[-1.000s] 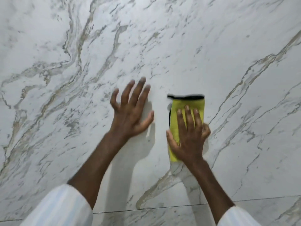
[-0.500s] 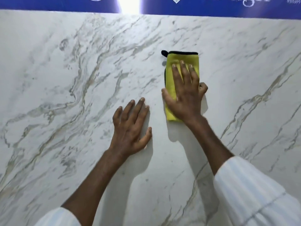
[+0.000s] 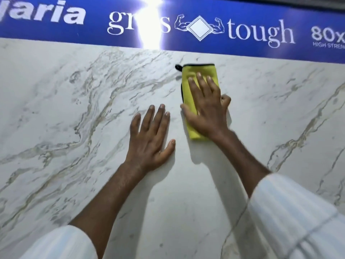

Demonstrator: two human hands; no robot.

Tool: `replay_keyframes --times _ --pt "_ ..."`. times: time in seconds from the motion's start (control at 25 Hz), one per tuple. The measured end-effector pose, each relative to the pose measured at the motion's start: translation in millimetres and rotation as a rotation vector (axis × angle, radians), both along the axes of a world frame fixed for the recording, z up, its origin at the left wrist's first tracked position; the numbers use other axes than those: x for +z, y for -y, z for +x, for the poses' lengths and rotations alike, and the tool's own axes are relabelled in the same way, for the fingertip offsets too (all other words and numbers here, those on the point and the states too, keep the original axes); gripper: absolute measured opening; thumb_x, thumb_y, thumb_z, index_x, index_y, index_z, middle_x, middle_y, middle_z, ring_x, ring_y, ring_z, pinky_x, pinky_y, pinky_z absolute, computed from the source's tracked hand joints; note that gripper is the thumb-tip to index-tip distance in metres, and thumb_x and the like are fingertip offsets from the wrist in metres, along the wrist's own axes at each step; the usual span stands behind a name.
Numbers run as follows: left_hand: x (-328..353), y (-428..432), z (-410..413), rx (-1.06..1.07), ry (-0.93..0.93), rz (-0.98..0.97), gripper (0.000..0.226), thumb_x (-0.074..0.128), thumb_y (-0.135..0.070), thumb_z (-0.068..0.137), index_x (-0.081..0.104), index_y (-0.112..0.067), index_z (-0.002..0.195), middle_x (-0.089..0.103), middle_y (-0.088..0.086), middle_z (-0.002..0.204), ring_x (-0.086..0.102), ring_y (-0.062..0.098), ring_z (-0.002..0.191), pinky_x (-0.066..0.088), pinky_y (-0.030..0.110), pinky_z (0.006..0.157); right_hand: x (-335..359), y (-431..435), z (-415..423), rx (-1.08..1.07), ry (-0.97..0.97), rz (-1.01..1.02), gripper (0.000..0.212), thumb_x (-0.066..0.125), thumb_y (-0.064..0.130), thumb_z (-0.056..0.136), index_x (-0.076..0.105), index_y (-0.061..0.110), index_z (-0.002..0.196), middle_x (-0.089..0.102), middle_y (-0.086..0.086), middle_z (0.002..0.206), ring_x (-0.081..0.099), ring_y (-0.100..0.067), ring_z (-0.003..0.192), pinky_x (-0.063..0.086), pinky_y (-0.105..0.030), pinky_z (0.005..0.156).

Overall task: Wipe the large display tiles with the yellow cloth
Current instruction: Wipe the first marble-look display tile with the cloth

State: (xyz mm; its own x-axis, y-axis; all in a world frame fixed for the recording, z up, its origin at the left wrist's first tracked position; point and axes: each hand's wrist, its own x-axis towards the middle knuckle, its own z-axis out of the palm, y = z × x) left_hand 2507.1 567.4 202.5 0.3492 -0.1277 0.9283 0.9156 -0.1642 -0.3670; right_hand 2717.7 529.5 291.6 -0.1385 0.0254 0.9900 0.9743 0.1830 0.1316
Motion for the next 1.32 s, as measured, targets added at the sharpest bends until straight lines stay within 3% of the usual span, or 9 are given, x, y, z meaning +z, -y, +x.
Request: replay_keyframes --times 0.16,0.32,0.52,0.64,0.76,0.88,0.96,1.12,1.32 --pt "-0.5 -0.2 -1.2 -0.042 -0.017 0.028 0.077 0.039 -0.055 0.102 0.033 -0.009 0.163 0.023 0.012 0.173 0.018 0.033 0.161 0.024 0.059 0.123 85.1 -1.7 11.9 0.011 -0.009 -0.024 0.079 0.042 0.064 0.093 0.022 0.036 0.164 0.015 0.009 0.173 0.013 -0.020 0.157 0.025 -0.061 0.111" --pt "-0.1 4.4 -1.7 -0.045 -0.028 0.008 0.077 0.038 -0.055 0.103 0.032 -0.009 0.164 0.023 0.012 0.173 0.018 0.033 0.161 0.024 0.059 0.123 105.2 7.9 39.9 0.017 -0.110 -0.074 0.076 0.043 0.063 0.096 0.020 0.038 0.164 0.011 0.010 0.173 0.009 -0.018 0.159 0.022 -0.060 0.114" --pt "-18.5 17.1 16.5 -0.146 -0.072 -0.009 0.069 0.047 -0.050 0.100 0.049 -0.007 0.155 0.032 0.012 0.170 0.035 0.034 0.155 0.030 0.059 0.117 -13.2 9.2 69.9 -0.008 -0.051 -0.024 0.077 0.040 0.062 0.095 0.024 0.033 0.164 0.016 0.005 0.173 0.015 -0.022 0.158 0.029 -0.060 0.108" --pt "-42.3 21.1 58.6 -0.172 -0.112 -0.060 0.071 0.048 -0.054 0.099 0.050 -0.011 0.155 0.033 0.008 0.170 0.034 0.034 0.156 0.030 0.061 0.118 -80.8 5.7 79.5 -0.041 0.005 0.017 0.076 0.046 0.061 0.094 0.032 0.030 0.162 0.024 0.002 0.171 0.022 -0.024 0.157 0.031 -0.056 0.104" --pt "-50.4 18.6 85.1 -0.151 -0.037 -0.054 0.071 0.051 -0.054 0.098 0.049 -0.013 0.156 0.036 0.005 0.169 0.027 0.034 0.158 0.029 0.062 0.119 -10.4 4.5 82.7 -0.040 0.066 0.008 0.077 0.043 0.065 0.092 0.031 0.034 0.162 0.023 0.004 0.171 0.022 -0.024 0.156 0.029 -0.056 0.104" --pt "-52.4 13.7 82.8 -0.142 -0.048 -0.037 0.071 0.053 -0.051 0.098 0.045 -0.014 0.159 0.034 0.004 0.170 0.025 0.032 0.159 0.028 0.061 0.121 86.1 7.1 85.0 -0.003 -0.048 -0.041 0.079 0.039 0.065 0.093 0.021 0.036 0.164 0.013 0.007 0.173 0.012 -0.022 0.158 0.023 -0.059 0.113" --pt "-53.3 14.1 82.6 -0.144 -0.048 -0.034 0.071 0.053 -0.050 0.099 0.045 -0.014 0.159 0.034 0.004 0.170 0.025 0.032 0.160 0.028 0.060 0.122 101.5 5.7 85.3 0.015 -0.105 -0.047 0.078 0.038 0.063 0.095 0.018 0.034 0.165 0.011 0.006 0.174 0.010 -0.022 0.159 0.020 -0.061 0.114" --pt "-54.8 12.9 81.9 -0.160 -0.052 -0.030 0.069 0.052 -0.049 0.100 0.046 -0.013 0.158 0.035 0.007 0.169 0.026 0.034 0.159 0.027 0.060 0.122 11.3 1.4 82.8 -0.036 0.024 0.016 0.076 0.038 0.062 0.097 0.023 0.031 0.165 0.016 0.002 0.173 0.015 -0.024 0.159 0.028 -0.060 0.109" --pt "-50.9 15.9 78.1 -0.204 -0.063 -0.077 0.068 0.054 -0.047 0.101 0.045 -0.011 0.159 0.033 0.009 0.170 0.025 0.034 0.159 0.024 0.060 0.123 -211.8 13.0 87.3 -0.051 -0.011 -0.006 0.072 0.049 0.056 0.099 0.036 0.024 0.161 0.024 -0.004 0.171 0.021 -0.028 0.158 0.033 -0.062 0.108"
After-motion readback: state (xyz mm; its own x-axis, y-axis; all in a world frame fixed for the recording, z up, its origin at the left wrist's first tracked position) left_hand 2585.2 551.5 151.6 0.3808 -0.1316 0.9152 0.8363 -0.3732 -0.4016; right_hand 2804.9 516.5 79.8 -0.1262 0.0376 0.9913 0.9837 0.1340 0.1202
